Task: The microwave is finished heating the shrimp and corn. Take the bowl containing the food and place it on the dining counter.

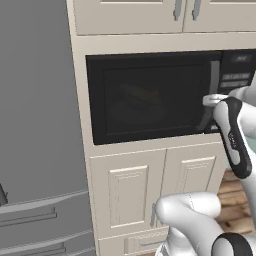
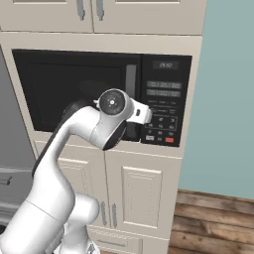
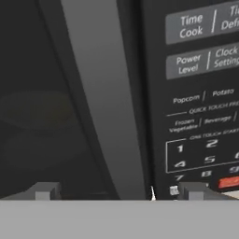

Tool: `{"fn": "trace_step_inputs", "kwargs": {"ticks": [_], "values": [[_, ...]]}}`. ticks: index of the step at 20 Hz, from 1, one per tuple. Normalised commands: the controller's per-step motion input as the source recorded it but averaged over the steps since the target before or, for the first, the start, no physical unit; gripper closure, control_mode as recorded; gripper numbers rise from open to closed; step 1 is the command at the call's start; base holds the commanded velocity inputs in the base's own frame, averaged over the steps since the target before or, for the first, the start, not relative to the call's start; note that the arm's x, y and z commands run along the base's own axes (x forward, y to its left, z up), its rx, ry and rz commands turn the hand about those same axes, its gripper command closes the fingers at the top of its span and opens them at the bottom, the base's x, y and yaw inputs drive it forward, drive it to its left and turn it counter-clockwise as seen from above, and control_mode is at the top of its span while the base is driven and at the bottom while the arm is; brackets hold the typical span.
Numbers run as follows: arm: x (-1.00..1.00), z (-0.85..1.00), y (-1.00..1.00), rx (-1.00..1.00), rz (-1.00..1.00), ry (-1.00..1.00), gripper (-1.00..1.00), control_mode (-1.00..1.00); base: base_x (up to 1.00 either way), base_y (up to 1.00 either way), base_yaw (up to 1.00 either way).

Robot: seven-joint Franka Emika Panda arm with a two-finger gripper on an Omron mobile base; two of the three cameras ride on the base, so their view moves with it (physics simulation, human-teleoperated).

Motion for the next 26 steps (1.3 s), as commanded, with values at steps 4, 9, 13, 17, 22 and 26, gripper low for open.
{"fn": "trace_step_inputs", "kwargs": {"ticks": [4,9,13,17,22,26], "values": [[0.59,0.0,0.0,0.0,-0.04,0.0,-1.0,-1.0,0.0,0.0,0.0],[0.48,0.0,0.0,0.0,0.0,0.0,-1.0,-1.0,0.0,0.0,0.0],[0.39,0.0,0.0,0.0,0.0,0.0,-1.0,-1.0,0.0,0.0,0.0],[0.47,0.0,0.0,0.0,0.0,0.0,-1.0,-1.0,0.0,0.0,0.0],[0.18,0.0,-0.02,0.0,0.0,0.01,1.0,-1.0,0.0,0.0,0.0],[0.0,0.0,0.0,0.0,0.0,0.0,1.0,-1.0,0.0,0.0,0.0]]}}
